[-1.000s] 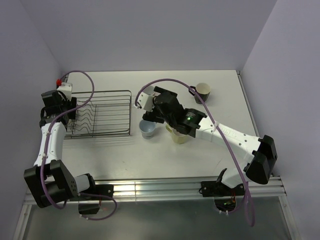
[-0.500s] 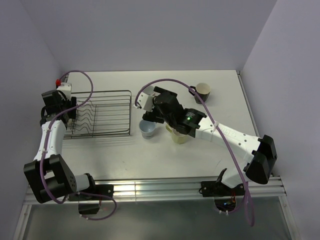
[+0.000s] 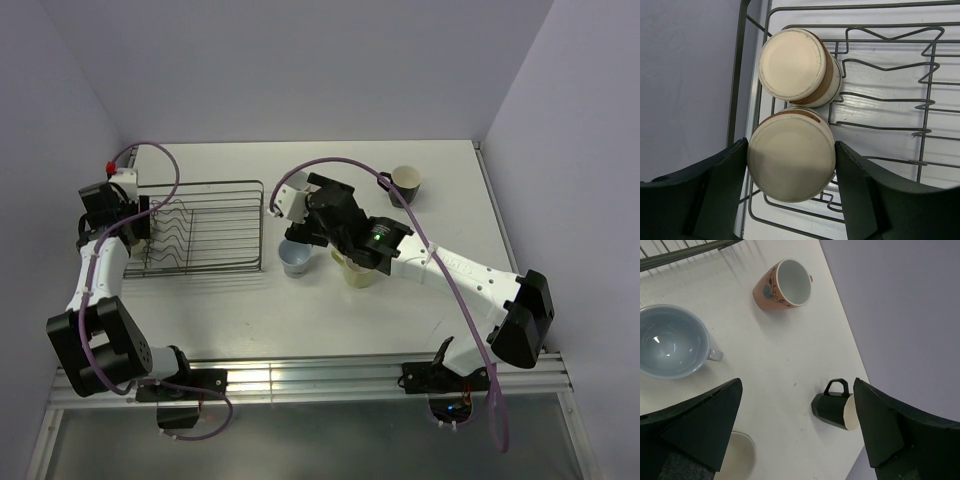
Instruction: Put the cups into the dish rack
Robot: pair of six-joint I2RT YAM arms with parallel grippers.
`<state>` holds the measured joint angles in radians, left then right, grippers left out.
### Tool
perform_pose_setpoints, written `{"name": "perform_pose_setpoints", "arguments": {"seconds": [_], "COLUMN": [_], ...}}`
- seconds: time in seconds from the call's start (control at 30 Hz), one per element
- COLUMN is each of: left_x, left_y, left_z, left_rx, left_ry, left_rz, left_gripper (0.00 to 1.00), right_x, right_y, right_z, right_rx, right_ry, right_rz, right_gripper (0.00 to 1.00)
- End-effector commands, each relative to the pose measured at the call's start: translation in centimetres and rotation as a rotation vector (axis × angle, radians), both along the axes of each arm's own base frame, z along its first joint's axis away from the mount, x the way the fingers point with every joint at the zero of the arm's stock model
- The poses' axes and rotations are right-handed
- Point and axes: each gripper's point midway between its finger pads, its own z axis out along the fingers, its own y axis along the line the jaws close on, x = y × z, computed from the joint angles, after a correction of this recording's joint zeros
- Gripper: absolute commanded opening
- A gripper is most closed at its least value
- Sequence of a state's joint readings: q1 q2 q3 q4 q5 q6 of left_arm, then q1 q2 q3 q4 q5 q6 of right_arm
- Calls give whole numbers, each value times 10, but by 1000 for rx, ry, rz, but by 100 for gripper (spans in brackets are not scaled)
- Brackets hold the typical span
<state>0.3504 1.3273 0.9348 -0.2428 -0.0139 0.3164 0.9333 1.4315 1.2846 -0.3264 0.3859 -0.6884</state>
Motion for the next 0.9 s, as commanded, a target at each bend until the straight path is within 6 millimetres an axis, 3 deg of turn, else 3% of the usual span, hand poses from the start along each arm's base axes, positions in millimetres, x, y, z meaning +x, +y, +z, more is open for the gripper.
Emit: {"name": "perform_pose_setpoints", "arguments": {"seconds": [0.0, 0.77, 0.83, 0.87], "left_x": [12, 13, 14, 14], "left_y": [-8, 0, -1, -1], "left_z": [3, -22, -24, -24], "left_rx": [-61, -180, -182, -181], "left_ry": [-56, -24, -20, -19], "left_rz": [-33, -29, -34, -35], "left_gripper": [0, 1, 7, 17], "right_x": [5, 8, 7, 7], "right_y": [4, 7, 7, 7], "right_z": [18, 18, 18, 18], "right_rx": [48, 51, 51, 52], "right_ry": [-29, -21, -21, -21], "right_rz": [-20, -25, -24, -24], "right_gripper": [100, 100, 100, 100]}}
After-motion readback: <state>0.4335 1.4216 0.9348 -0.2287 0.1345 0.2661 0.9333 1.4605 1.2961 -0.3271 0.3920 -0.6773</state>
